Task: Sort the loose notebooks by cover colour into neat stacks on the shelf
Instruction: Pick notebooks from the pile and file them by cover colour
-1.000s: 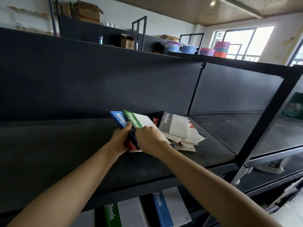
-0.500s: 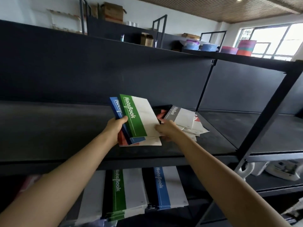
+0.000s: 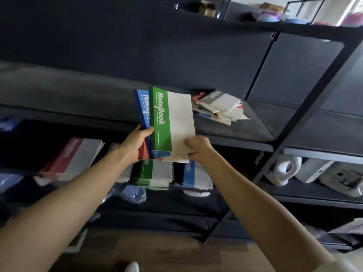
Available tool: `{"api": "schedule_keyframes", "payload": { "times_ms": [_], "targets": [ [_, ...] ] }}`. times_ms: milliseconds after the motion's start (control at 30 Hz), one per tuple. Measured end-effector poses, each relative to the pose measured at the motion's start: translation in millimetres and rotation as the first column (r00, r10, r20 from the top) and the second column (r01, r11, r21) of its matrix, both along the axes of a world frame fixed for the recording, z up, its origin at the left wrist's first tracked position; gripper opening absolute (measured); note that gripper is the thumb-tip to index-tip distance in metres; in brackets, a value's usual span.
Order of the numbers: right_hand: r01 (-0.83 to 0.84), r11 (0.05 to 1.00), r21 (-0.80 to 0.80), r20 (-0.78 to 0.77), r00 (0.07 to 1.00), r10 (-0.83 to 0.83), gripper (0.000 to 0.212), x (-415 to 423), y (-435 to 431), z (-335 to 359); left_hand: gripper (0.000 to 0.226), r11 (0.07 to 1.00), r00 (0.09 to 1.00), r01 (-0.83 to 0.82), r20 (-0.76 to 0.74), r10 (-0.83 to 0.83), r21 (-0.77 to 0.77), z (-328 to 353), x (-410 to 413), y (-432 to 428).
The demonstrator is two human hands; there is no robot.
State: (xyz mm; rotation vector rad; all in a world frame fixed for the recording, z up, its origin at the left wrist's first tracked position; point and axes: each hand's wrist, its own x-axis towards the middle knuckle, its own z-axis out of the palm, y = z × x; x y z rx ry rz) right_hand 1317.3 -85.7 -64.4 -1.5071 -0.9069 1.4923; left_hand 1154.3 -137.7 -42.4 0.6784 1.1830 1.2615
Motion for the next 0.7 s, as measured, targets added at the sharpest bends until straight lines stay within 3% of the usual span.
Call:
{"api": "schedule_keyframes", "payload": {
  "times_ms": [200, 467, 700],
  "targets": [
    [-0.015, 0.999, -0.031, 0.094, 0.995, 0.018, 0.029, -7, -44, -42, 0.010, 0.994, 0.990, 0.050, -0.129, -0.062, -0.092, -30, -9, -54],
    [0.016, 0.991, -0.129, 0.111, 0.994, -0.001, 0.018, -9, -89, -101, 0.038, 0.980, 0.975, 0.033, -0.209, -0.075, -0.197, -93, -18, -93],
    [-0.034, 0.952, -0.303, 0.209, 0.973, 0.102, 0.027, -30, -112, -151, 0.033, 0.944, 0.963, 0.015, -0.248, -0.102, -0.331, -146, -39, -113]
  ]
}}
